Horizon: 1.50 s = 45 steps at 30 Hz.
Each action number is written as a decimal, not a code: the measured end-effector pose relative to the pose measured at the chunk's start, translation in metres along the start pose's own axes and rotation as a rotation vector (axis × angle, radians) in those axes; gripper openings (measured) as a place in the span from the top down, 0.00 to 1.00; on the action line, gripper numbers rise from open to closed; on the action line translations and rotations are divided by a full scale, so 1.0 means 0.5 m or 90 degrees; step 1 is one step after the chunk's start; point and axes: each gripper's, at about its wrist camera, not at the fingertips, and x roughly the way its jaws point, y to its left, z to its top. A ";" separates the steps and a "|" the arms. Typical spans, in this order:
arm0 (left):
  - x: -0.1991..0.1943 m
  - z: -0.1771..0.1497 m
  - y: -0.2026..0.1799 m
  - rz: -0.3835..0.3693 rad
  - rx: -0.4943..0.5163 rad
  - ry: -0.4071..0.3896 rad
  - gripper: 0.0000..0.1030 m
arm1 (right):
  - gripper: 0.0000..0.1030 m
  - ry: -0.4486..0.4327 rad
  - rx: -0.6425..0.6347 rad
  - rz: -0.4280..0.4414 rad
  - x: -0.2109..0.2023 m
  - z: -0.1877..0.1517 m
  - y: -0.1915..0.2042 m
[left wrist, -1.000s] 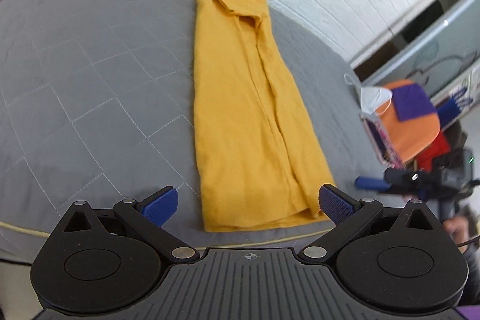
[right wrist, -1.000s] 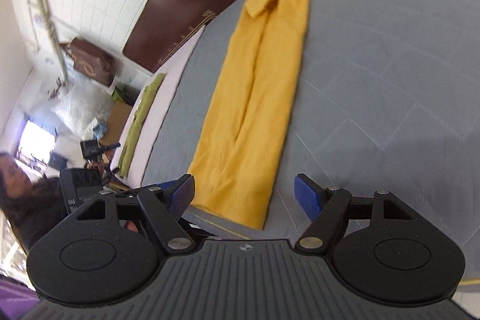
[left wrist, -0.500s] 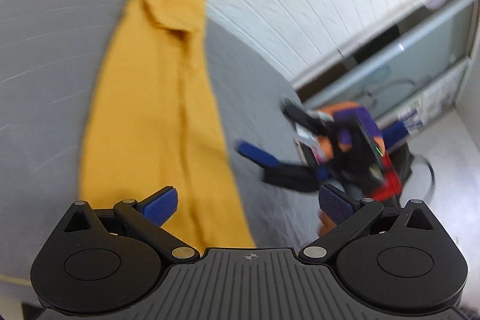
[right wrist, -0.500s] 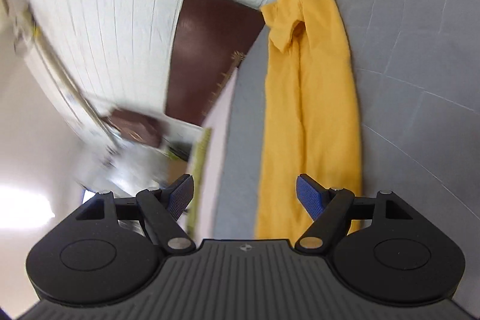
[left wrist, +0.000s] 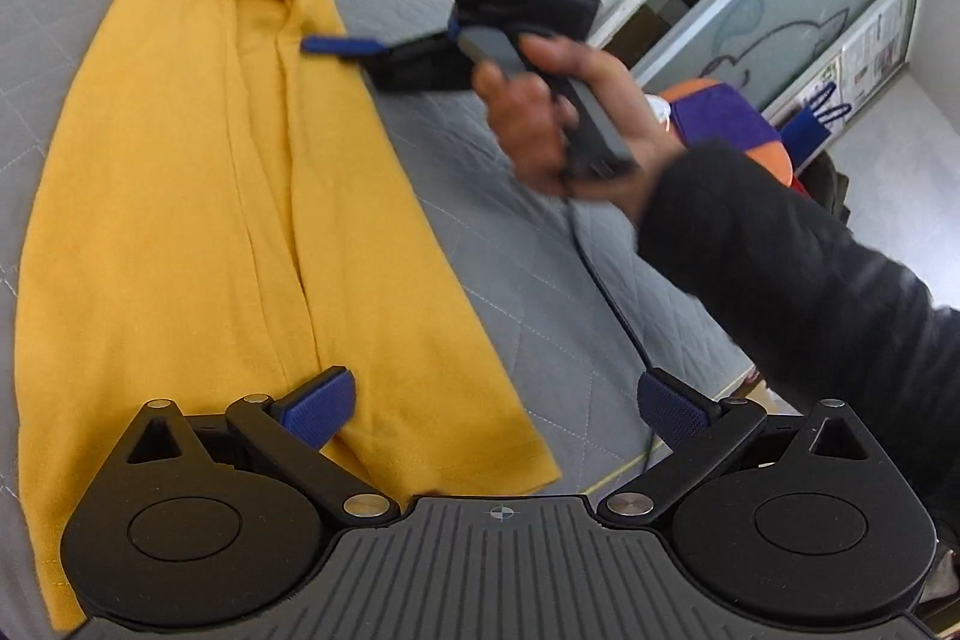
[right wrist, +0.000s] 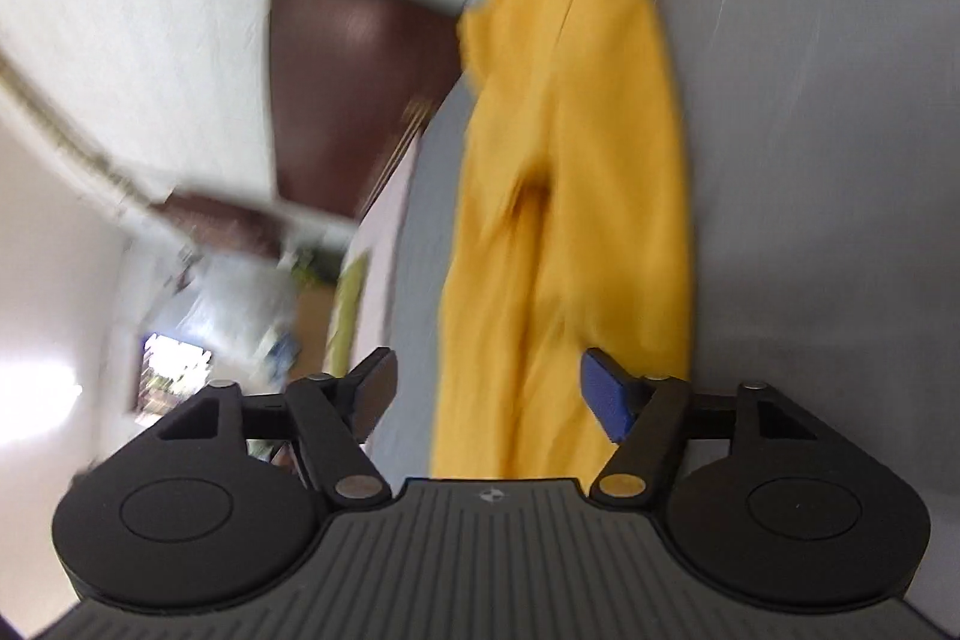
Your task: Fold clothes
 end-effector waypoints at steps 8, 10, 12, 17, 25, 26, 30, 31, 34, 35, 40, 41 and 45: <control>-0.025 0.055 0.016 -0.019 -0.036 -0.006 0.00 | 0.14 -0.067 -0.031 0.026 -0.005 0.113 0.038; -0.018 0.075 0.007 -0.014 -0.015 -0.009 0.00 | 0.14 -0.044 -0.043 0.005 0.026 0.126 0.041; -0.007 0.089 0.001 -0.007 0.005 -0.004 0.00 | 0.18 -0.028 -0.053 -0.063 0.063 0.142 0.029; 0.041 0.073 0.006 0.006 0.017 0.047 0.00 | 0.24 -0.173 -0.059 -0.140 0.018 0.214 0.031; 0.050 0.095 0.027 -0.014 -0.012 0.041 0.00 | 0.15 -0.076 -0.119 -0.137 0.111 0.270 0.103; 0.050 0.092 0.026 -0.013 -0.011 0.042 0.00 | 0.15 -0.072 -0.116 -0.168 0.132 0.280 0.094; 0.042 0.076 0.016 -0.006 0.001 0.040 0.00 | 0.29 -0.193 -0.039 -0.179 0.112 0.331 0.037; 0.040 0.075 0.016 -0.007 0.001 0.040 0.00 | 0.29 -0.223 -0.025 -0.175 0.098 0.334 0.035; 0.035 0.087 0.028 -0.013 -0.003 0.032 0.00 | 0.18 -0.247 -0.034 -0.156 0.075 0.320 0.053; 0.029 0.092 0.029 -0.011 -0.003 0.025 0.00 | 0.16 -0.220 -0.049 -0.127 0.083 0.309 0.065; -0.002 0.117 0.053 0.038 -0.005 -0.012 0.00 | 0.15 -0.092 -0.097 -0.085 0.162 0.259 0.096; -0.006 0.119 0.062 0.053 -0.012 -0.013 0.00 | 0.16 -0.078 -0.103 -0.119 0.179 0.258 0.090; -0.035 0.099 0.108 0.078 -0.056 -0.021 0.00 | 0.26 -0.203 -0.011 -0.133 0.148 0.280 0.042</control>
